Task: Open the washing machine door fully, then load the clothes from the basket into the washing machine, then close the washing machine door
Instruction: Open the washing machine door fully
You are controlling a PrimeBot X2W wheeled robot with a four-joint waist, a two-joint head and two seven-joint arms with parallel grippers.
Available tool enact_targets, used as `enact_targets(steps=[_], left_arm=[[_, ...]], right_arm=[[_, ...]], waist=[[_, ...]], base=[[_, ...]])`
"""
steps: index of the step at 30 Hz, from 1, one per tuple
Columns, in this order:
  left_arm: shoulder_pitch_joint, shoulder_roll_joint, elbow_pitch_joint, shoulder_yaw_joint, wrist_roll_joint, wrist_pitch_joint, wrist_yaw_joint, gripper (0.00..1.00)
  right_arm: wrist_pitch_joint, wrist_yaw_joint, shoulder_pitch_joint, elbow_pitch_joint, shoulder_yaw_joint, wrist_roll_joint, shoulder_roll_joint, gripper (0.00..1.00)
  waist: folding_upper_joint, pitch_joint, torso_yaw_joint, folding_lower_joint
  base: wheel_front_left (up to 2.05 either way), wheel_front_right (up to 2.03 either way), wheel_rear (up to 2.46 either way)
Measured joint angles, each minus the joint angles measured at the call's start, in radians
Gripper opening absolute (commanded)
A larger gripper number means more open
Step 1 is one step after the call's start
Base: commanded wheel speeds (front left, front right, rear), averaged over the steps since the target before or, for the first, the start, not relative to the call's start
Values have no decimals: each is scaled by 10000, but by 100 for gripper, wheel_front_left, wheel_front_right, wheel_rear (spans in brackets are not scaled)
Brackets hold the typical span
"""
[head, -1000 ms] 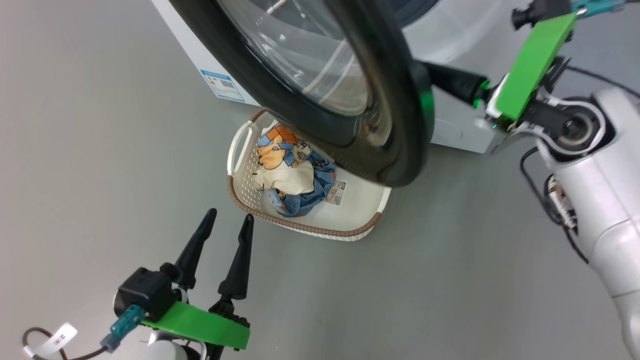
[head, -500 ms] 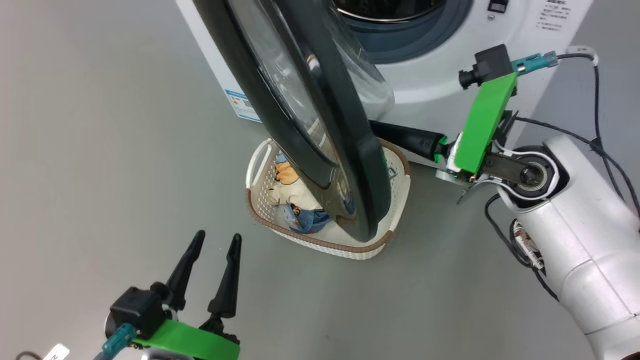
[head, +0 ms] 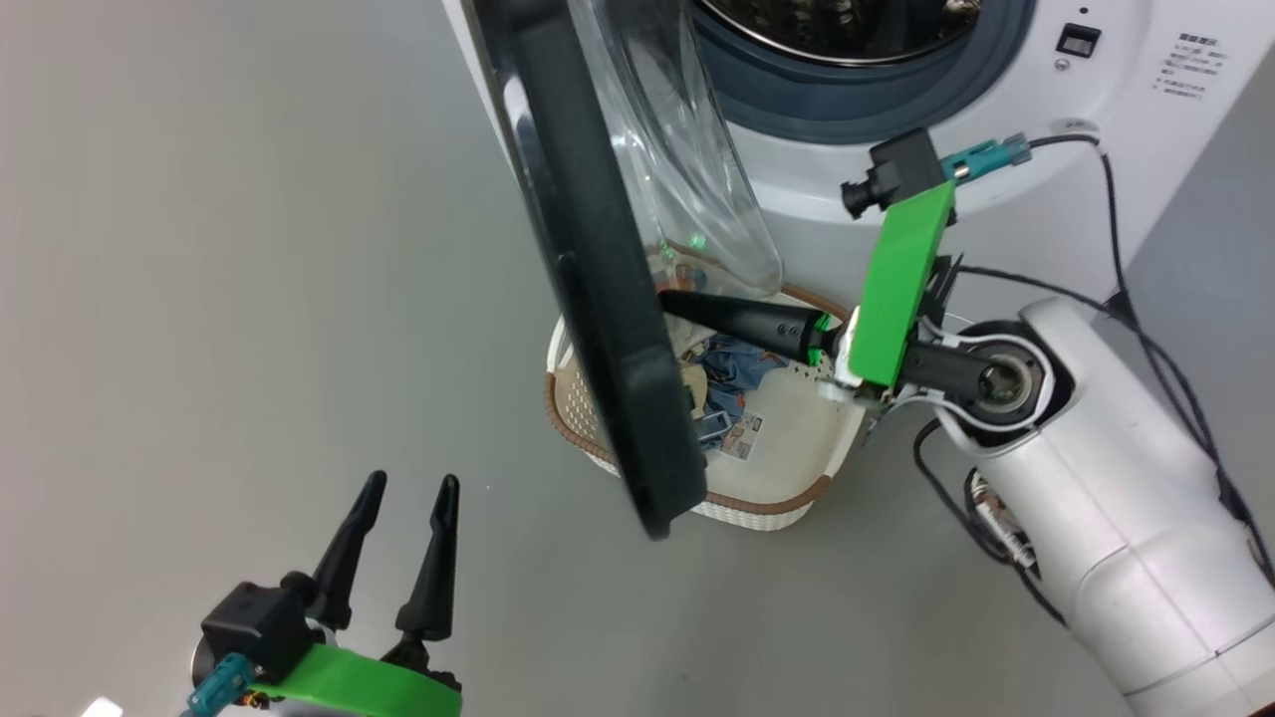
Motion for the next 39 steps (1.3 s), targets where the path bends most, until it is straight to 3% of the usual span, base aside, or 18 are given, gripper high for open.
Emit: enact_targets(steps=[22,39], left_arm=[[31,-186,107,832,263,0,0,100],[218,-359,82,1141,278,0,0,100]], right_arm=[[165,0,272,353,663,-6,1108,0],[21,0,-320,698,1507,441,1342,0]], waist=[[0,158,349,0],[0,266,428,0]], base=[[0,0,0],[0,0,0]])
